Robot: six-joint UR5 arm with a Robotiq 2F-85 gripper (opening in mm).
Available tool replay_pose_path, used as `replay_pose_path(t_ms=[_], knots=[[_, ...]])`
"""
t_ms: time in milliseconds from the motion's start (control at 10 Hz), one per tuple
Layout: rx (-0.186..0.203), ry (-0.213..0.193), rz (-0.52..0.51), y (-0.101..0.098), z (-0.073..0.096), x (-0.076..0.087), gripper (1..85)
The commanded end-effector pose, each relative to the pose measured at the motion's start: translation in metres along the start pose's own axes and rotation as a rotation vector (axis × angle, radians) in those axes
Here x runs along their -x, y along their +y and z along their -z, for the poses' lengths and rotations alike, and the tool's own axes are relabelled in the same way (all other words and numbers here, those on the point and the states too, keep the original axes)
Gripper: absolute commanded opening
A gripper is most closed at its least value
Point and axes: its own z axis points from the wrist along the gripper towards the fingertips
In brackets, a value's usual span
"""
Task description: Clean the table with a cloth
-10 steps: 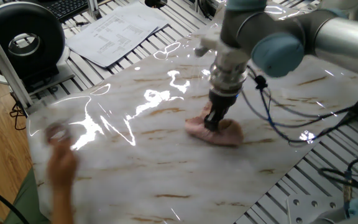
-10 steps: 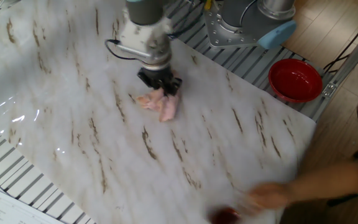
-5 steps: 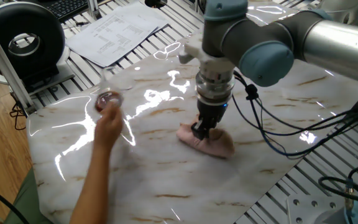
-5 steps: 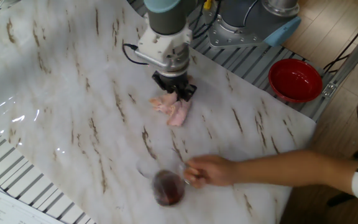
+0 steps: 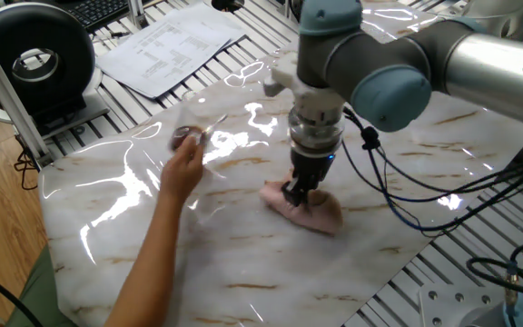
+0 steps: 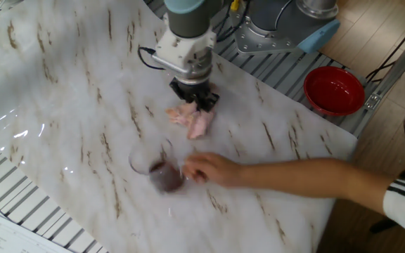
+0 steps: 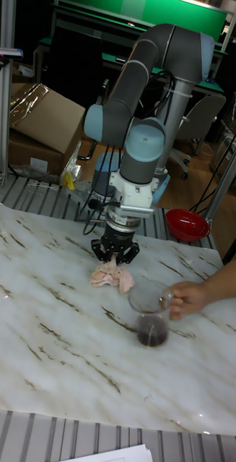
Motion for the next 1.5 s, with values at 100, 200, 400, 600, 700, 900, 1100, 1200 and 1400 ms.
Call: replay_pose_path(t_ms=[100, 200, 400, 600, 700, 900, 1100, 1200, 1400], knots=[[-0.097, -0.014, 0.130, -0.067, 0.007, -0.005, 1.3], [-0.127, -0.012, 0.156, -0.077, 0.009, -0.007, 1.3], [-0.133, -0.012, 0.149, -0.082, 0.012, -0.023, 1.3], [-0.128, -0.012, 0.149, -0.088, 0.018, -0.031, 1.3], [-0.127, -0.011, 0.149, -0.090, 0.021, -0.034, 1.3], [-0.130, -0.012, 0.146, -0.098, 0.027, -0.041, 1.3], [-0.125, -0.012, 0.143, -0.098, 0.027, -0.043, 1.3], [-0.124, -0.014, 0.140, -0.098, 0.027, -0.044, 1.3], [-0.124, -0.015, 0.140, -0.099, 0.026, -0.044, 1.3]])
